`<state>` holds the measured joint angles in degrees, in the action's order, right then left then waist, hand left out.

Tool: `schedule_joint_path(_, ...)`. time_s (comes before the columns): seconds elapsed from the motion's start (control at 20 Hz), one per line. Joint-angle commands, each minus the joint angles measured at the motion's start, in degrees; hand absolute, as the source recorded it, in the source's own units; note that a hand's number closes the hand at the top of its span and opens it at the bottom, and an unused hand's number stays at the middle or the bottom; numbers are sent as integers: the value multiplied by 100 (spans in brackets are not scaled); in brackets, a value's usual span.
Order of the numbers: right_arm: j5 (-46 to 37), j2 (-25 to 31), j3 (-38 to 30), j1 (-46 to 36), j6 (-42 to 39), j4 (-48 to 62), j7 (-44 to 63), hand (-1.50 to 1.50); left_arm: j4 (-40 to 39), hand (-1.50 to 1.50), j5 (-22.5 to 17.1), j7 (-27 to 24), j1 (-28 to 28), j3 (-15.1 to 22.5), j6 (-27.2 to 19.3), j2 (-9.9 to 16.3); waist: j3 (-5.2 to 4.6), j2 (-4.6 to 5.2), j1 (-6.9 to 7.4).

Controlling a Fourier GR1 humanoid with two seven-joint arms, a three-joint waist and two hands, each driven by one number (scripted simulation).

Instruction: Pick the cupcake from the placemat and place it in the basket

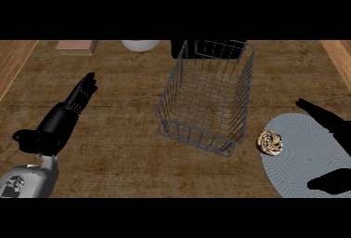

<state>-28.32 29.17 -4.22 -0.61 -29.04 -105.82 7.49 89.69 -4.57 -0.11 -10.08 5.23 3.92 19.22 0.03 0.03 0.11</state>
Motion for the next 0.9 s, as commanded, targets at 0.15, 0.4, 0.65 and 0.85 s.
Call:
schedule_joint_path(0.15, -983, -463, 347, -72, 639, 623, -525, -150, -508, 0, 291, -253, -276, -264, 180, -200, -3, -1, -23)
schedule_joint_path(0.4, -1154, -715, 307, -373, 770, 1148, -834, -150, 169, 0, 139, 8, 226, -504, 473, -185, -3, -5, -2)
schedule_joint_path(0.65, -997, -632, 37, -146, 685, 1213, -1524, -150, 458, 0, 483, 290, 265, -347, 376, -449, -2, -7, -11)
schedule_joint_path(0.85, -1101, -781, 4, -277, 485, 974, -1213, -150, 204, 0, 601, 279, 69, -380, 445, -668, -3, -5, -16)
